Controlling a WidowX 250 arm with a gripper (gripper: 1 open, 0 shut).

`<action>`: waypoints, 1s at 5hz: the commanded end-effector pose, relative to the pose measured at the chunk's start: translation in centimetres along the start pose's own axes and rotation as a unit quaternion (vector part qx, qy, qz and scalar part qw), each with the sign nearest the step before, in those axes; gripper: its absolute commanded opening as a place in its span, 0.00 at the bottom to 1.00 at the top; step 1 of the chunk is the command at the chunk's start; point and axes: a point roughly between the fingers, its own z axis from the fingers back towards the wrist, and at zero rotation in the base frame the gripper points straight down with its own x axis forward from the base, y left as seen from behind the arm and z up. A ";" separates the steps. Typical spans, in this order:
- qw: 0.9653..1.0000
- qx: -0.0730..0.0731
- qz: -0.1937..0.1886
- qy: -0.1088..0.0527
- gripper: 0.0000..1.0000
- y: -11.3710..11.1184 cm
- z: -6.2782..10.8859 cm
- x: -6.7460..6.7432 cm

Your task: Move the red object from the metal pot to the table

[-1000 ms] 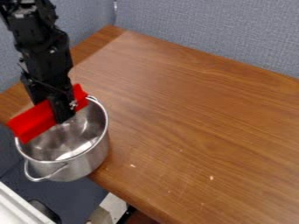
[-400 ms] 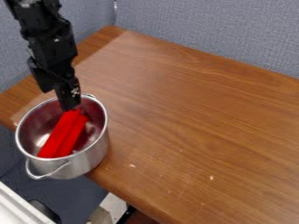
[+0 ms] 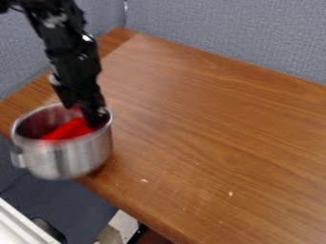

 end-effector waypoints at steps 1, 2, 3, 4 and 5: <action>0.999 0.000 0.035 0.018 1.00 -1.1 -1.8 0.6; 0.998 -0.007 0.049 0.030 0.00 -2.0 -2.7 0.7; 0.998 0.000 0.049 0.026 0.00 -2.2 -2.9 1.2; 0.999 0.004 0.049 0.022 0.00 -2.5 -3.1 1.6; 0.998 0.005 0.055 0.022 0.00 -2.4 -1.8 1.1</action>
